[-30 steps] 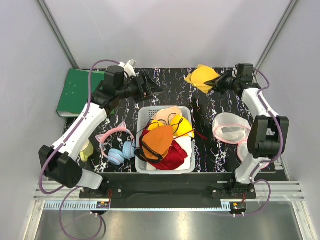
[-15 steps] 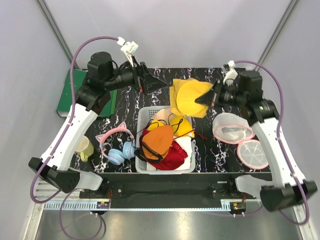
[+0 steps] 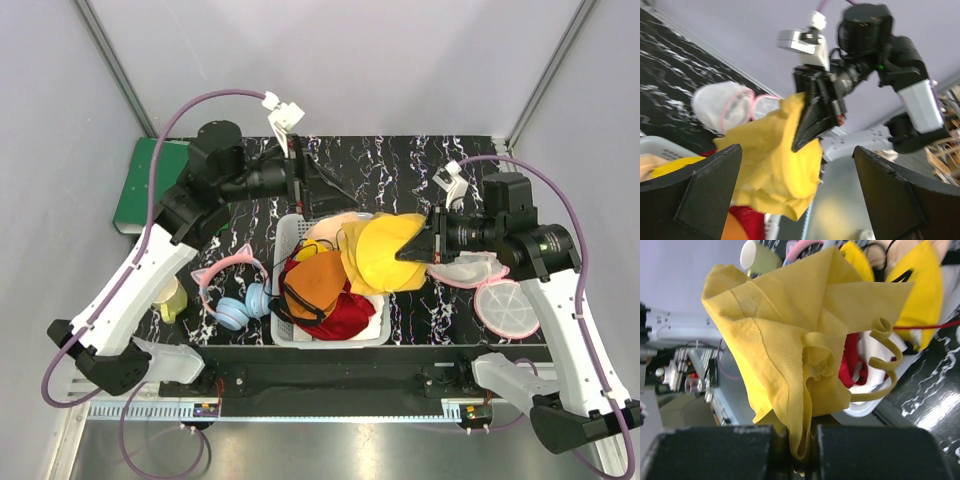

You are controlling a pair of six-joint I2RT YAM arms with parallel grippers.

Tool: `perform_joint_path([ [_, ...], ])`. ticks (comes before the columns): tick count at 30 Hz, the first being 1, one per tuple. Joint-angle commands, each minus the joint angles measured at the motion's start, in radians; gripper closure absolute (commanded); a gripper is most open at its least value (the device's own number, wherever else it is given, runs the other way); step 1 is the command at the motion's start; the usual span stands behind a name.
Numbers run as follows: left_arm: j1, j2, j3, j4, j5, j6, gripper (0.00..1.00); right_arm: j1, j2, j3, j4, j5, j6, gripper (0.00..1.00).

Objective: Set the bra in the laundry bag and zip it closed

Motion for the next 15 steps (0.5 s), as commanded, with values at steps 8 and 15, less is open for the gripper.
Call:
perform_joint_path([
  [8, -0.166, 0.090, 0.042, -0.141, -0.054, 0.026, 0.01, 0.074, -0.033, 0.064, -0.096, -0.088, -0.049, 1.00],
  [15, -0.191, 0.143, 0.027, -0.162, -0.008, 0.045, 0.01, 0.114, -0.027, 0.096, -0.116, -0.067, -0.063, 1.00],
])
